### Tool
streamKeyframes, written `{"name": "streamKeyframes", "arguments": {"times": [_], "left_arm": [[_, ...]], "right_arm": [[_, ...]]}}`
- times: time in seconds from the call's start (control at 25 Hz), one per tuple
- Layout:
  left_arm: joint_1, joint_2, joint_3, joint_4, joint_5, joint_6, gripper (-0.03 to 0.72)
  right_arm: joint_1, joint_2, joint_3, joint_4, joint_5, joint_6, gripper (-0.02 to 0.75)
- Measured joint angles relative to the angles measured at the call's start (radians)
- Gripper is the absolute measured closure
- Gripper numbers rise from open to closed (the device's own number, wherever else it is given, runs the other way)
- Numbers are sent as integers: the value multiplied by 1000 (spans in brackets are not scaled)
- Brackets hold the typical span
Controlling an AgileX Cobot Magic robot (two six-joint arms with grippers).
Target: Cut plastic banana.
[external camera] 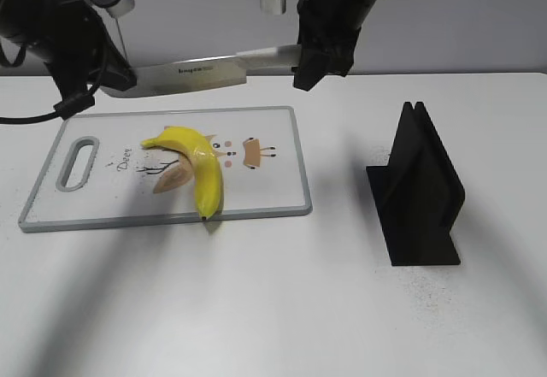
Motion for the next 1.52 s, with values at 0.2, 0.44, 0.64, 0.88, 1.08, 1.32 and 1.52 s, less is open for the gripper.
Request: {"name": "streamKeyframes", "arguments": {"times": [0.2,0.44,0.64,0.88,1.08,1.32,1.52], "left_arm": [[1,0,0,-54,-16,-16,251],[0,-17,0,-91,-22,-56,51],[17,-62,0,-92,-77,-216,54],[76,-166,0,4,-34,-498,82],[120,-239,0,245,147,-850,100],[188,-260,0,352,462,-1139,104],[247,-263,0,380,521,-1238,111]], "right_arm": [[0,0,0,21,1,23,543],[-1,0,0,18,-5,48,545],[-1,-6,0,18,-6,48,545],[-2,-74,0,0,-6,171,545],[-2,-133,0,-69,-6,453,545],[-2,-204,0,-87,-5,670,545],[-2,-238,14,-86,-5,863,545]]}}
